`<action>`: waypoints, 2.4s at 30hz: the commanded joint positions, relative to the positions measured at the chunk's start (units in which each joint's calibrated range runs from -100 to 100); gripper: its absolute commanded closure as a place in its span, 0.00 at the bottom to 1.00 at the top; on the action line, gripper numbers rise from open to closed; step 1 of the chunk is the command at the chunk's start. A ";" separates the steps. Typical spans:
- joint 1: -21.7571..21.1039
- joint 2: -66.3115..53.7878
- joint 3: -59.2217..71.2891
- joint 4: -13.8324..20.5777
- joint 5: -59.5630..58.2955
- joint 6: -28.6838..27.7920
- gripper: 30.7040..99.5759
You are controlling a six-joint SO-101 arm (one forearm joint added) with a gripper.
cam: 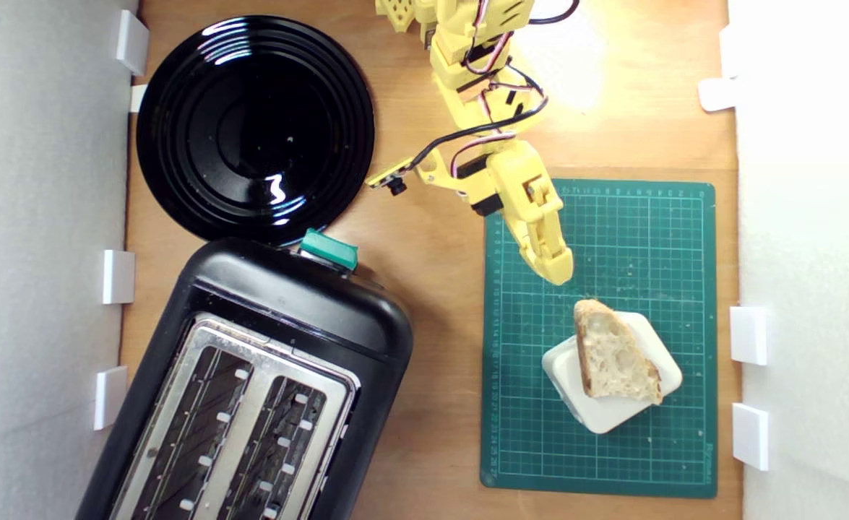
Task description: Pick bread and place in toaster
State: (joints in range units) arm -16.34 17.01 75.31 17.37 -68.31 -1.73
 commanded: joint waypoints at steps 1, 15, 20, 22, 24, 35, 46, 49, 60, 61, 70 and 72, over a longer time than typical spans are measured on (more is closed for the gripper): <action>-0.58 -0.62 -2.00 -1.59 -1.92 -0.12 0.41; -2.28 2.29 -3.27 -1.96 -1.92 -0.02 0.11; -2.68 4.29 -5.09 -2.05 -1.92 0.29 0.06; -2.76 4.70 -5.82 -2.05 -1.83 0.29 0.06; -2.76 5.12 -7.00 -2.05 -1.83 0.29 0.06; -2.84 8.86 -12.99 -2.05 -1.75 0.35 0.07; -4.61 12.11 -19.62 -2.05 -1.32 0.35 0.07; -4.69 13.77 -21.88 -2.05 -1.40 0.35 0.07; -5.42 14.69 -25.43 -2.14 -1.15 0.35 0.07; -5.42 14.69 -25.88 -2.14 -1.15 0.35 0.07; -6.87 18.51 -30.87 -3.77 -1.06 0.50 0.11; -7.11 18.93 -31.51 -3.77 -1.06 1.45 0.15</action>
State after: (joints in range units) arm -22.38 36.58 46.65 14.35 -68.31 -1.37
